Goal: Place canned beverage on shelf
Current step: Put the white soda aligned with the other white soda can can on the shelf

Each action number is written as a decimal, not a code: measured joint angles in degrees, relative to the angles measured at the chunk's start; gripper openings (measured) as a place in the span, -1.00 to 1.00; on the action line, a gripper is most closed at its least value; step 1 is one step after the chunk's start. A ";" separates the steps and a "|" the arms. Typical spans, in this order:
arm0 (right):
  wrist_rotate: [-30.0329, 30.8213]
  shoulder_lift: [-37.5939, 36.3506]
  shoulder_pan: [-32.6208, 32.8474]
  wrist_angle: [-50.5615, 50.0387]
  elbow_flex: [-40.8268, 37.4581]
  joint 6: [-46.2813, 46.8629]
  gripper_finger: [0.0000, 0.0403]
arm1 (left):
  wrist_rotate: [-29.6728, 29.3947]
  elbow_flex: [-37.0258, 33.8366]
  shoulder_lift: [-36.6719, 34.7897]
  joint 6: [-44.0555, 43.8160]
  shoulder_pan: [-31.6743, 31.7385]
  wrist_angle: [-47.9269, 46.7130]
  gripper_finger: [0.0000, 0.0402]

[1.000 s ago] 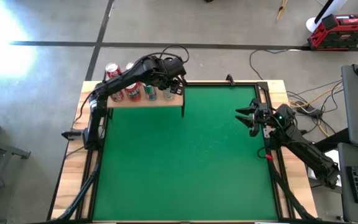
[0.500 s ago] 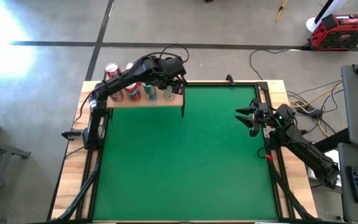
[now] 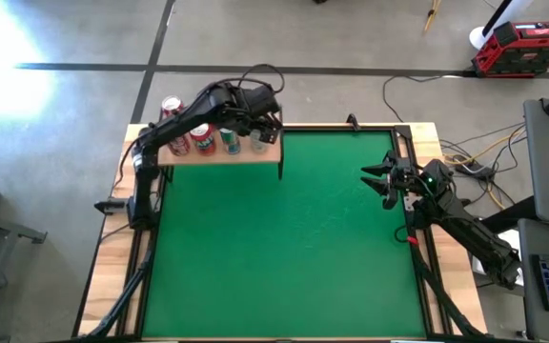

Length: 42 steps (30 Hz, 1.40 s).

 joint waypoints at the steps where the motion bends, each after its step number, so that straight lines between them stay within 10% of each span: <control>1: 0.00 0.00 -0.01 0.00 -0.01 0.00 -0.20 | 0.00 0.01 -0.45 0.42 0.00 -0.02 0.72; 25: 0.00 0.00 0.00 0.00 0.00 0.00 -0.20 | -0.42 -2.38 -10.28 2.56 -1.51 0.06 0.71; 42: 0.00 0.00 0.00 0.00 0.00 0.00 -0.20 | 0.00 -38.07 -39.04 -9.42 -5.04 -0.05 0.63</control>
